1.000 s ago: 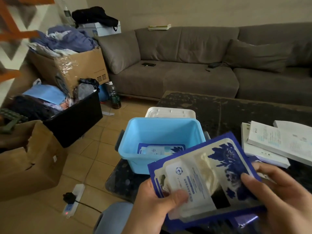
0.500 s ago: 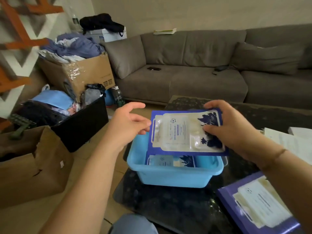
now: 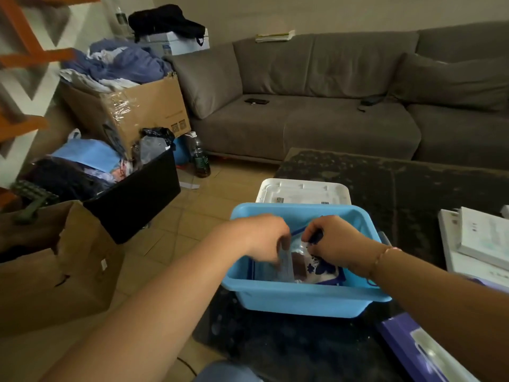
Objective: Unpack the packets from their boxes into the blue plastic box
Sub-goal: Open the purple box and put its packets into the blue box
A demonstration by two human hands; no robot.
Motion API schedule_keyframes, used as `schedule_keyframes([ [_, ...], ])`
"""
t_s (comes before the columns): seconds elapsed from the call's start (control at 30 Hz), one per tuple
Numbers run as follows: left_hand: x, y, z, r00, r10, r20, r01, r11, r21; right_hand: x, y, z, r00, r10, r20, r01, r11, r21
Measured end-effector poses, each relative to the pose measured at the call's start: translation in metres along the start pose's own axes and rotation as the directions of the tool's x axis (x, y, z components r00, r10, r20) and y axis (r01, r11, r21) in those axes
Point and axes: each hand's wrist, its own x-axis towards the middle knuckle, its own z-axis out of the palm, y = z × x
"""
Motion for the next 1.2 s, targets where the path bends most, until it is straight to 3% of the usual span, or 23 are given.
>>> schedule_keyframes([
  [0.1, 0.011, 0.003, 0.007, 0.972, -0.064, 0.227, 0.022, 0.983, 0.183, -0.003, 0.001, -0.002, 0.991, 0.022, 0.134, 0.003, 0.982, -0.188],
  [0.17, 0.014, 0.003, 0.011, 0.955, -0.081, 0.284, 0.009, 0.97, 0.245, -0.01, 0.0, -0.01, 0.98, 0.032, 0.196, 0.043, 0.93, -0.365],
  [0.27, 0.017, 0.003, 0.018, 0.946, -0.117, 0.302, 0.023, 0.955, 0.296, -0.014, 0.0, -0.019, 0.983, -0.008, 0.181, 0.109, 0.827, -0.552],
  [0.43, 0.017, 0.01, 0.027, 0.958, -0.111, 0.266, 0.03, 0.957, 0.29, -0.011, 0.001, -0.005, 0.919, 0.101, 0.381, 0.165, 0.78, -0.603],
  [0.77, 0.014, 0.015, 0.026, 0.961, -0.119, 0.249, 0.037, 0.95, 0.311, -0.014, 0.0, 0.004, 0.916, 0.087, 0.391, 0.178, 0.786, -0.591],
  [0.87, 0.005, 0.018, 0.013, 0.987, -0.094, 0.134, 0.054, 0.96, 0.273, -0.026, -0.01, -0.014, 0.966, 0.02, 0.257, 0.141, 0.793, -0.593],
  [0.93, -0.006, 0.024, 0.002, 0.988, -0.074, -0.139, 0.092, 0.987, 0.129, -0.043, -0.015, -0.04, 0.993, -0.103, 0.061, 0.12, 0.864, -0.489],
  [0.97, -0.016, 0.03, 0.0, 0.939, -0.054, -0.338, 0.063, 0.998, 0.017, -0.055, -0.015, -0.055, 0.986, -0.16, -0.053, 0.126, 0.91, -0.396],
  [1.03, -0.039, 0.053, 0.01, 0.701, -0.03, -0.713, -0.193, 0.954, -0.231, -0.086, -0.003, -0.082, 0.926, -0.239, -0.293, 0.196, 0.966, -0.168],
  [1.07, -0.051, 0.067, 0.02, 0.595, -0.057, -0.802, -0.359, 0.873, -0.329, -0.101, 0.01, -0.09, 0.885, -0.234, -0.402, 0.224, 0.972, -0.073],
  [1.1, -0.062, 0.082, 0.032, 0.558, -0.089, -0.825, -0.491, 0.766, -0.414, -0.114, 0.026, -0.096, 0.854, -0.195, -0.483, 0.221, 0.975, -0.001],
  [1.13, -0.07, 0.097, 0.048, 0.582, -0.103, -0.806, -0.581, 0.642, -0.501, -0.124, 0.046, -0.097, 0.834, -0.129, -0.536, 0.188, 0.981, 0.057],
  [1.2, -0.076, 0.125, 0.083, 0.739, -0.126, -0.662, -0.559, 0.433, -0.707, -0.137, 0.091, -0.092, 0.809, 0.026, -0.587, 0.071, 0.987, 0.141],
])
